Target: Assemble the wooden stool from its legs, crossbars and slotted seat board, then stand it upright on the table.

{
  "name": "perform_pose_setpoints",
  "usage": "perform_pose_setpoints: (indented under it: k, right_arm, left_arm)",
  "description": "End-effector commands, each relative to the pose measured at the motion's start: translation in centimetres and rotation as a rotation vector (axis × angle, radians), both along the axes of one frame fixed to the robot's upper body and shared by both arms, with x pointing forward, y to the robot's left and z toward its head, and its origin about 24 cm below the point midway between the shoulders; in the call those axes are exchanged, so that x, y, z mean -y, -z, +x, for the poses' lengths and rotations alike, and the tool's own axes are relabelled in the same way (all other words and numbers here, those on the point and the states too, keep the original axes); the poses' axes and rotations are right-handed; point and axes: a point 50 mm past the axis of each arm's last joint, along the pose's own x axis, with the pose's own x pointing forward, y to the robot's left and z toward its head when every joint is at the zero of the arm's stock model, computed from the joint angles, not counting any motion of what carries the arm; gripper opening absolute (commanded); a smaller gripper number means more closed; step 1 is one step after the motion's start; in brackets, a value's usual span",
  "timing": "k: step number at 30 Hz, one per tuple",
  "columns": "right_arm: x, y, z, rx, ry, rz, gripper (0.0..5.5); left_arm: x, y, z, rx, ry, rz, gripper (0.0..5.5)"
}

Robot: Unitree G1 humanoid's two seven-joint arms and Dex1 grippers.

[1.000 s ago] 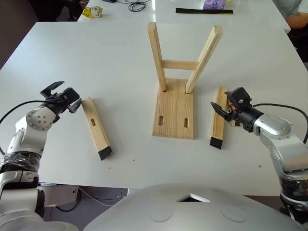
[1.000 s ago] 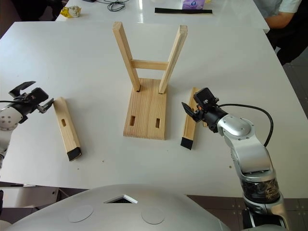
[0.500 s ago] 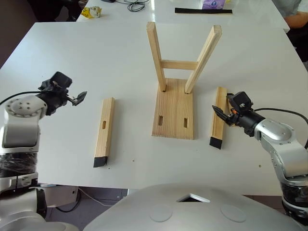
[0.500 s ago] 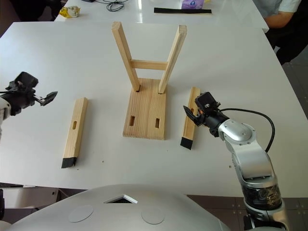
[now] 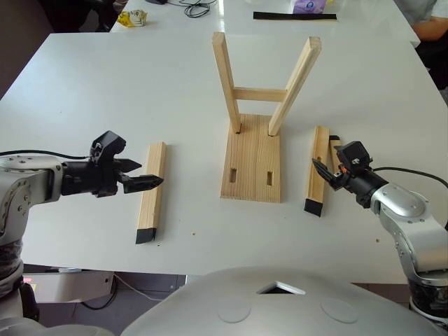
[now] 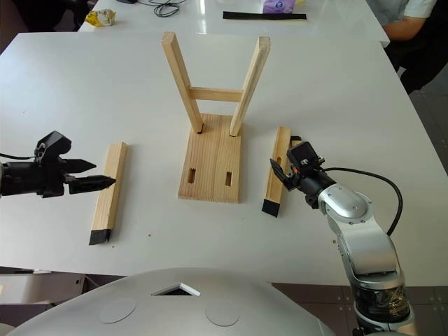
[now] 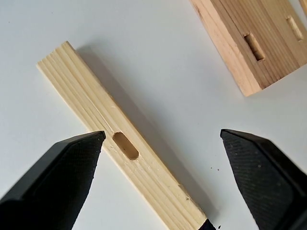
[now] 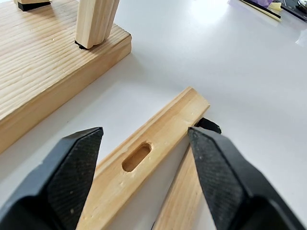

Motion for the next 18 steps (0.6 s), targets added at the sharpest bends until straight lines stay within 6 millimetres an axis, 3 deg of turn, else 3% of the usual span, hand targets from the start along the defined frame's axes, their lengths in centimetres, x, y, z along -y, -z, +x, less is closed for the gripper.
perform_pose_setpoints:
  k: [1,13,18]
  right_arm:
    - [-0.3,-0.2,0.2,0.008,-0.013,-0.008,3.29]
    - [-0.7,-0.2,0.7,0.008,-0.046,-0.020,3.29]
    - [-0.9,-0.2,1.2,0.009,-0.062,-0.023,3.29]
  left_arm:
    - [0.5,1.7,-1.0,-0.027,0.019,0.046,4.47]
    - [1.3,5.1,-1.7,-0.051,-0.001,0.054,4.47]
    - [1.8,6.1,-0.8,-0.030,0.010,0.061,4.47]
